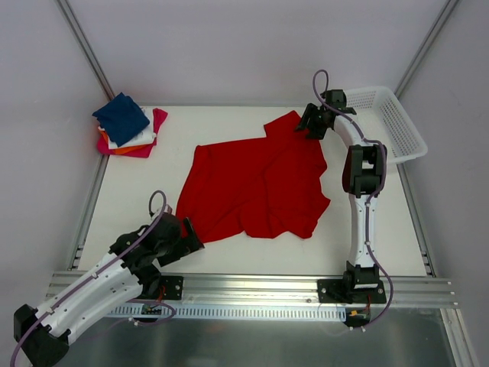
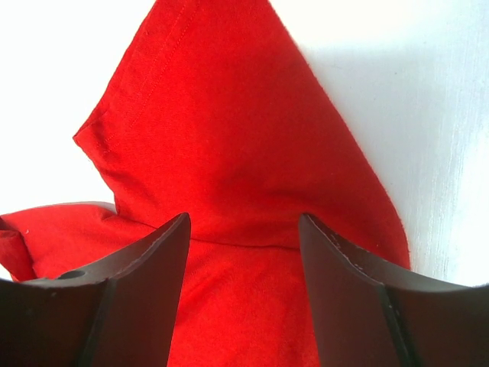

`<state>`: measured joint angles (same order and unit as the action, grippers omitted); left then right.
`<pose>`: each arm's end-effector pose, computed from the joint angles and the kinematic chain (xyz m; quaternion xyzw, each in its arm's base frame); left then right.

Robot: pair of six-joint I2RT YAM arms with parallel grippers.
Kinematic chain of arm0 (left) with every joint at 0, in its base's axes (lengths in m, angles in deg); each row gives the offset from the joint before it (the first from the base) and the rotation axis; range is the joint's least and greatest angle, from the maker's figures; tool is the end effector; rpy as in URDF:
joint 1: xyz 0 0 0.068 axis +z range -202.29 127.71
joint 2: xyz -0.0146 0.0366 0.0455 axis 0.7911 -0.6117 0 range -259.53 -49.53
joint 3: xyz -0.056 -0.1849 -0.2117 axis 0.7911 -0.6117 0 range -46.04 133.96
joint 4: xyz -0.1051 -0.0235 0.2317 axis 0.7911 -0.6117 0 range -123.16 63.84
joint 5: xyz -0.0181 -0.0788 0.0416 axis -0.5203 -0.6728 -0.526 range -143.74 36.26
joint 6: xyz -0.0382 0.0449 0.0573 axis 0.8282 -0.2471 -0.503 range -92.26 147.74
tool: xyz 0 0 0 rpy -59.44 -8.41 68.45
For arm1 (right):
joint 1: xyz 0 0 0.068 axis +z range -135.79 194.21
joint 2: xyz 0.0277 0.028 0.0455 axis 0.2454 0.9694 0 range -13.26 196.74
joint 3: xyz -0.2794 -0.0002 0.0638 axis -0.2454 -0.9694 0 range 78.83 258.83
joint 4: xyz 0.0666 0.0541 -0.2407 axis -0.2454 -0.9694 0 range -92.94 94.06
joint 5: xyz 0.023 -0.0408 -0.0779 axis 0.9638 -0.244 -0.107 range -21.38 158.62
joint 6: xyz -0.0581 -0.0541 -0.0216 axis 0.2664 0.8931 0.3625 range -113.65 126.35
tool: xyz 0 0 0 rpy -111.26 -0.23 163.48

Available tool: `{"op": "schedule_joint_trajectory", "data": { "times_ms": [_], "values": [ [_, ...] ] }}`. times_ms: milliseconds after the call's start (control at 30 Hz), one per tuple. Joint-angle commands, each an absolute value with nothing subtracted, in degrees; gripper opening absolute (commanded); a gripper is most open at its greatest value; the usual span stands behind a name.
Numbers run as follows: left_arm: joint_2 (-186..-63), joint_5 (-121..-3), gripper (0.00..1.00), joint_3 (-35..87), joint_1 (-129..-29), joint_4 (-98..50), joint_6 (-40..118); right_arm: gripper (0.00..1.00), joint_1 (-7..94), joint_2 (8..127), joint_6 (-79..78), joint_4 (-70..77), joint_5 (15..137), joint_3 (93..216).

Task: Fold and stack the t-shirts
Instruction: Flatten the tshirt out

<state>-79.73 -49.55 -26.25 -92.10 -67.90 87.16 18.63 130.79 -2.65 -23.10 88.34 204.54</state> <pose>0.0912 -0.0692 0.1546 -0.1726 0.9295 -0.2245 0.2364 0.5861 0.0696 0.1579 -0.0284 0.9137 0.2011 0.3520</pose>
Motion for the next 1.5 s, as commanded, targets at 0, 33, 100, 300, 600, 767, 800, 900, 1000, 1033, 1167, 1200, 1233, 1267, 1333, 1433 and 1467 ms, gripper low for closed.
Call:
{"op": "schedule_joint_trajectory", "data": {
  "times_ms": [0,33,100,300,600,767,800,900,1000,1033,1167,1200,1233,1267,1333,1433,1467],
  "values": [
    [-78.36,-46.10,0.99,-19.08,-92.72,-69.31,85.68,0.63,18.87,127.55,-2.79,-22.05,88.13,203.11],
    [-78.80,-44.09,0.99,-16.89,-92.72,-69.49,84.62,0.63,18.95,127.46,-2.71,-21.61,88.39,202.85],
    [-81.51,-41.80,0.99,-9.16,-92.72,-69.58,80.94,0.63,19.39,127.37,-2.53,-21.60,88.39,202.67],
    [-96.45,-31.52,0.99,10.19,-92.72,-69.23,71.96,0.63,20.71,125.53,-1.39,-21.70,88.21,201.88],
    [-125.36,-32.91,0.99,18.29,-85.61,-53.94,59.65,0.63,24.40,118.67,0.63,-20.82,87.78,195.64],
    [-137.15,-38.00,0.99,21.71,-76.64,-46.14,56.14,0.62,25.37,111.21,1.43,-17.22,87.07,187.12],
    [-138.55,-38.44,0.99,22.50,-74.63,-45.24,55.35,0.62,25.37,110.33,1.51,-16.95,87.16,186.15],
    [-144.09,-41.34,0.85,26.89,-72.42,-43.22,53.33,0.62,25.63,108.12,1.69,-16.33,87.42,183.78],
    [-148.84,-43.10,0.77,32.24,-72.33,-41.28,51.39,0.62,25.90,107.07,1.87,-16.16,87.42,182.81],
    [-151.20,-44.24,0.70,33.40,-72.33,-40.84,50.60,0.62,25.98,106.89,1.95,-16.16,87.51,182.63],
    [-156.84,-47.06,0.59,38.85,-72.33,-40.66,49.19,0.62,26.16,106.45,2.13,-16.16,87.42,182.01],
    [-158.59,-47.41,0.59,40.25,-72.33,-40.66,48.93,0.62,26.07,106.45,2.22,-16.16,87.51,181.93],
    [-159.30,-47.41,0.59,40.79,-72.24,-40.75,48.75,0.62,26.16,106.28,2.22,-16.16,87.51,181.84],
    [-160.09,-47.41,0.59,41.23,-72.24,-40.75,48.58,0.62,26.07,106.01,2.30,-16.16,87.51,181.58],
    [-161.85,-47.94,0.59,42.11,-71.80,-40.75,48.31,0.62,26.16,105.75,2.39,-16.16,87.51,181.22],
    [-163.44,-48.12,0.60,42.55,-71.10,-40.84,48.14,0.61,26.07,105.22,2.48,-15.90,87.60,180.52],
    [-163.70,-48.29,0.61,42.72,-70.83,-40.84,48.05,0.61,26.07,105.13,2.48,-15.89,87.60,180.35]
  ]
}}
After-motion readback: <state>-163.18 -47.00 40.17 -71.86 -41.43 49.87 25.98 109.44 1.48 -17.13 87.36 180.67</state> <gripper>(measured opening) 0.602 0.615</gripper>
